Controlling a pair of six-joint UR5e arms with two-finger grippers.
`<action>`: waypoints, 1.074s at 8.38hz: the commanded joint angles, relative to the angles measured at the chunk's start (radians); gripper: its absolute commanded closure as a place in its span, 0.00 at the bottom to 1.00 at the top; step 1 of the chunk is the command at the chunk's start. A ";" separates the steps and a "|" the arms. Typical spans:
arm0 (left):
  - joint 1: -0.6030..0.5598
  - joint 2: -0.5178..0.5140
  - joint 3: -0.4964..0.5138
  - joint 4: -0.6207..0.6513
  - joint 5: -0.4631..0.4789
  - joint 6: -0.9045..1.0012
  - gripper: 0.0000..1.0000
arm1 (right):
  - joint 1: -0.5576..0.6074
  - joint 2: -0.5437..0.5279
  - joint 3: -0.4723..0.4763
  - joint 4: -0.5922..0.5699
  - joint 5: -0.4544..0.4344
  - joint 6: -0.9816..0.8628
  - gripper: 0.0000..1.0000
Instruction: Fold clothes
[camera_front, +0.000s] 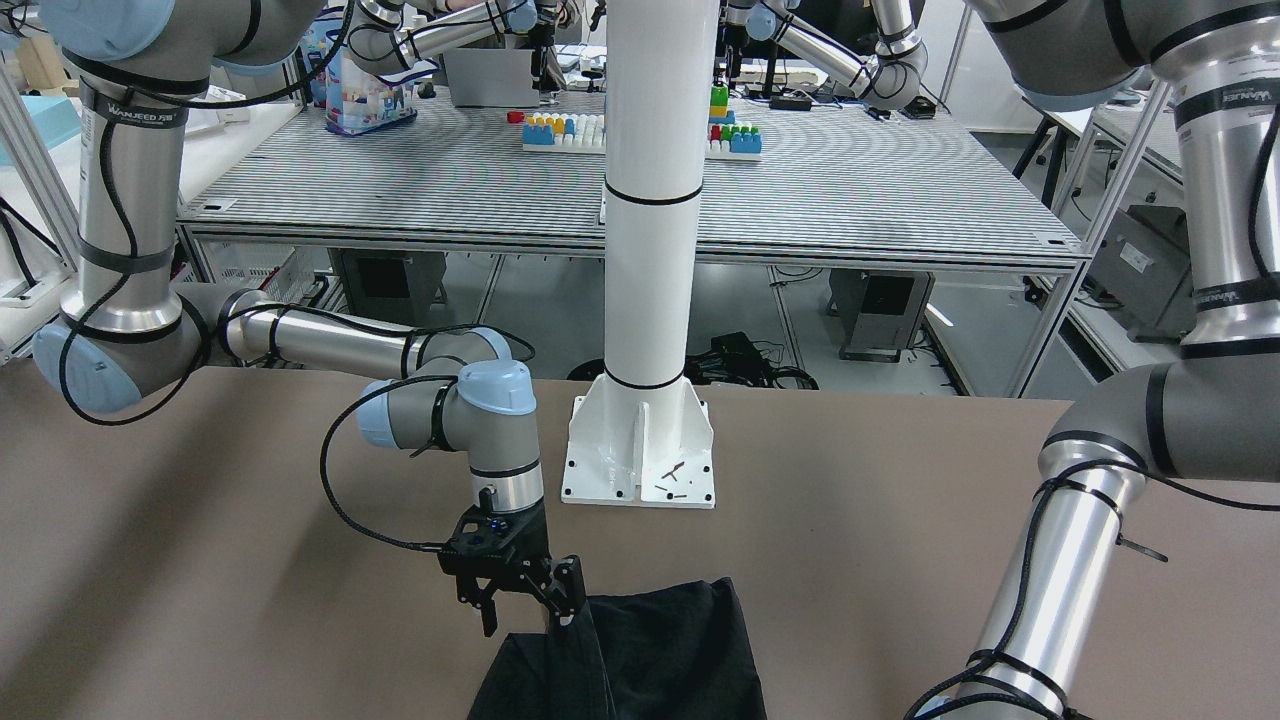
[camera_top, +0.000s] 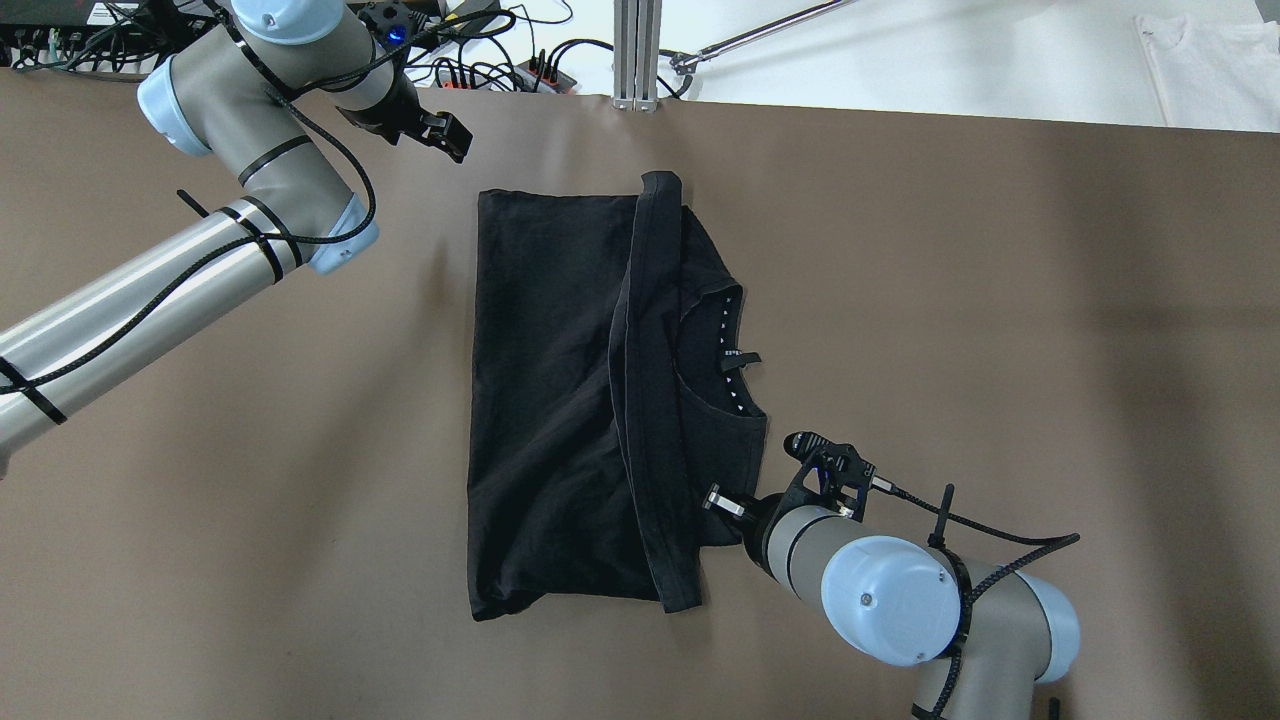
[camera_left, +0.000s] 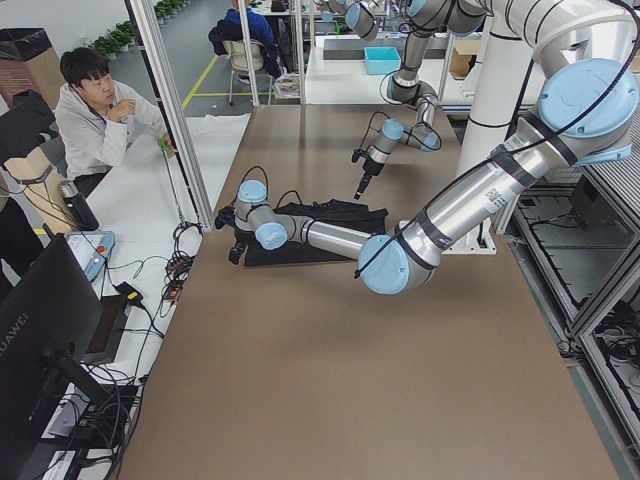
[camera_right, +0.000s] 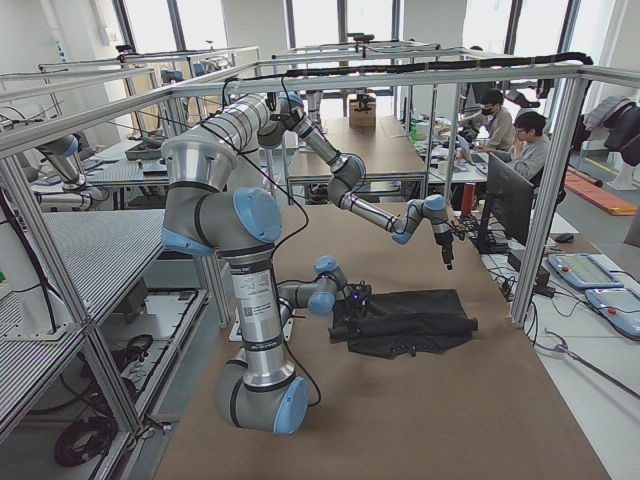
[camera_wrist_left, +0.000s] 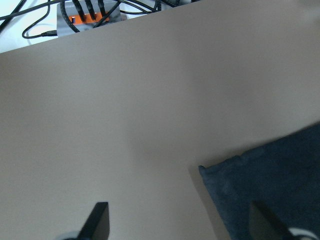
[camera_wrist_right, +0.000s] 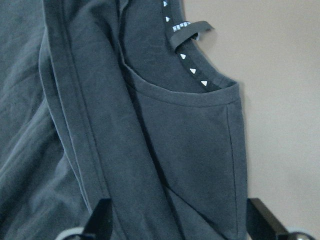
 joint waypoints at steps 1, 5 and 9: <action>-0.001 0.003 -0.007 0.000 0.000 -0.001 0.00 | 0.008 0.159 -0.095 -0.162 0.000 -0.159 0.06; -0.001 0.083 -0.115 0.000 0.000 -0.018 0.00 | 0.049 0.487 -0.510 -0.220 0.008 -0.249 0.07; 0.001 0.083 -0.119 0.000 0.002 -0.023 0.00 | 0.104 0.472 -0.570 -0.246 0.009 -0.521 0.08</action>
